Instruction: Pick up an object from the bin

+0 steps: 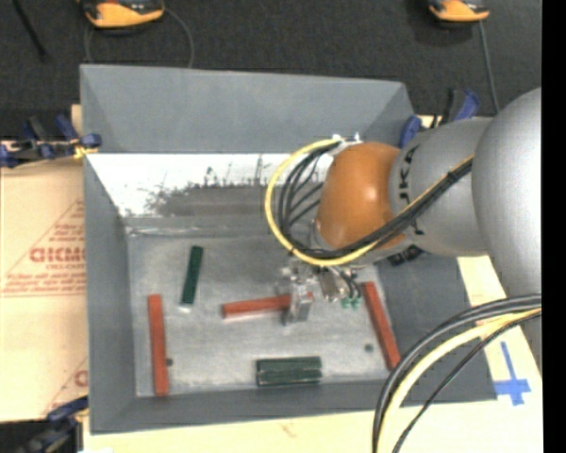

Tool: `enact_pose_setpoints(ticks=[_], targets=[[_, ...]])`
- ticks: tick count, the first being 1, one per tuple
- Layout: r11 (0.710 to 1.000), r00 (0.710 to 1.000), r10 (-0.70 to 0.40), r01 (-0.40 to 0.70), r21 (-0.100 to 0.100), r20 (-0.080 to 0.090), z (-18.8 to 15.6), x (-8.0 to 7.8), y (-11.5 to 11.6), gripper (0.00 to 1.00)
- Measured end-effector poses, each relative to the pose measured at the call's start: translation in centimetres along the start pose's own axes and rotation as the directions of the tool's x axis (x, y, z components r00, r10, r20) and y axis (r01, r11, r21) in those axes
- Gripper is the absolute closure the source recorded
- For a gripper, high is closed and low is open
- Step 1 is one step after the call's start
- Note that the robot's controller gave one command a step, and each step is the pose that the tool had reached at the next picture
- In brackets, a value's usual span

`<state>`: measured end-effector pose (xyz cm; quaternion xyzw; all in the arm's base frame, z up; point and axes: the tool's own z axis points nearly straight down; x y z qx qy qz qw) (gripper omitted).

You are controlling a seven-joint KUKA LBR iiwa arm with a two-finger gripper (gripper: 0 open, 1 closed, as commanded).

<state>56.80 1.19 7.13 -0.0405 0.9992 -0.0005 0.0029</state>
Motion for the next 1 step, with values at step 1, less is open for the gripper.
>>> enact_pose_setpoints(ticks=[1], targets=[[0.999,0.999,-0.038,0.038,0.0,0.006,-14.06,1.23,2.45,1.0]])
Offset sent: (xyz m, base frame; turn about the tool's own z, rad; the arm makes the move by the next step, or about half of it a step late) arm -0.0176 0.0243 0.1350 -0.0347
